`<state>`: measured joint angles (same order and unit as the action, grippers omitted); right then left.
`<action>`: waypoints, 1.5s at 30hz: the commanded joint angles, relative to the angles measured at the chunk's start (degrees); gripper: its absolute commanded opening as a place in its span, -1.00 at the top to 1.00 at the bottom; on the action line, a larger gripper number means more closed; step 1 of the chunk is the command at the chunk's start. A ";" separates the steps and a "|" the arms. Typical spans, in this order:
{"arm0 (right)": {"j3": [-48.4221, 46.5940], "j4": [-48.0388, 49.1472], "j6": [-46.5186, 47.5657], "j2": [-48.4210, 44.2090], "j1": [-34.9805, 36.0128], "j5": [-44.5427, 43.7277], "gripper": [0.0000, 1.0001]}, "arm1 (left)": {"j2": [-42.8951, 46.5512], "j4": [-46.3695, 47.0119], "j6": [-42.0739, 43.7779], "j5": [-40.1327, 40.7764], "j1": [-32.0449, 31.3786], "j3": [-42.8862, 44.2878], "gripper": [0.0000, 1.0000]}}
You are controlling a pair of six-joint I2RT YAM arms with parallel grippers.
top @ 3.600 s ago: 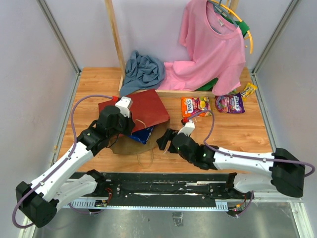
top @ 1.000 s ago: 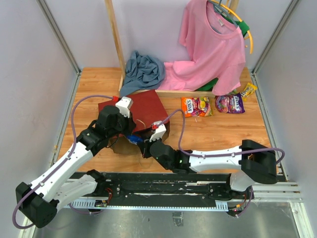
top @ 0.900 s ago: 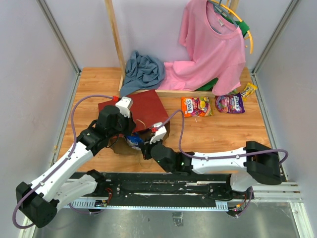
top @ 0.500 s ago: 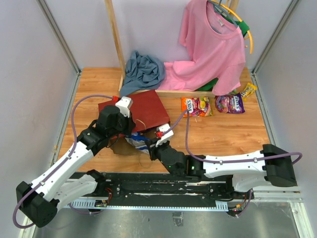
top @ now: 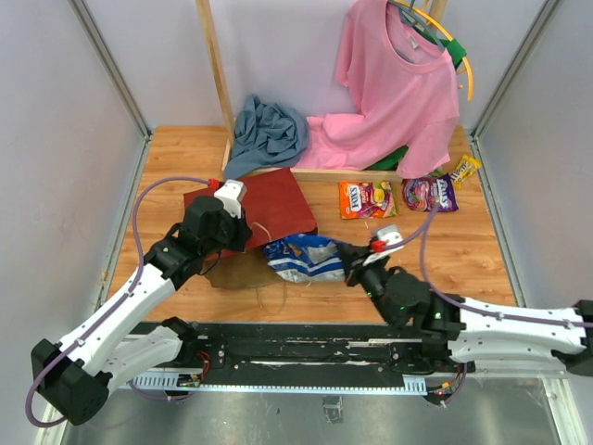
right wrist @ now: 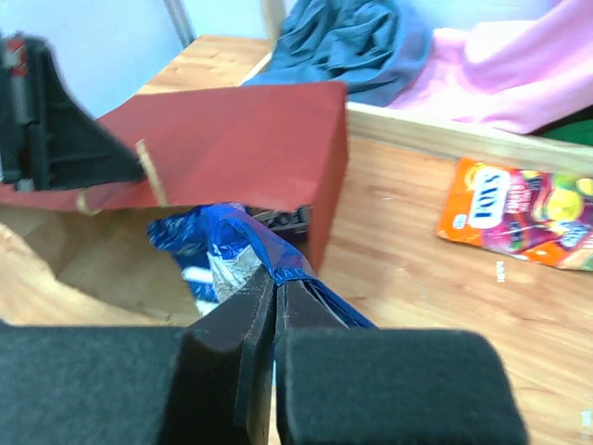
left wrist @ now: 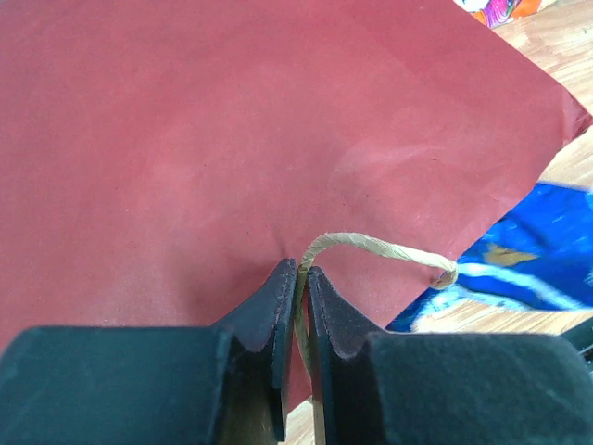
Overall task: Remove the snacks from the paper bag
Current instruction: Take out the snack from the paper bag, then place the snack at the center of the board.
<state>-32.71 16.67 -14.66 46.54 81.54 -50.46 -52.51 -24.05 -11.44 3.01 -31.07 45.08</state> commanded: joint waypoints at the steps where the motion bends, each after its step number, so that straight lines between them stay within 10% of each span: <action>1: 1.65 -7.76 2.96 -10.20 -8.59 3.27 0.99 | -0.22 0.60 -0.25 0.71 0.57 0.19 0.70; 11: 3.65 -18.24 -0.28 -14.61 -37.75 32.56 0.99 | -0.41 0.63 -0.17 0.73 0.73 0.18 0.70; 29: -6.31 -3.99 4.34 -1.73 -44.64 49.26 0.99 | -0.44 0.51 -0.11 1.18 0.75 0.14 0.70; 40: 6.66 -1.51 -7.92 -13.99 -70.31 67.79 0.99 | 0.08 0.67 0.02 1.08 0.74 0.10 0.70; 45: 3.55 -6.58 -5.77 -12.01 -71.62 69.52 0.98 | -0.20 0.70 0.06 0.75 0.75 0.18 0.70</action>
<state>-26.39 9.96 -19.55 33.52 10.74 13.34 -52.77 -24.08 -11.62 3.84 -30.81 45.08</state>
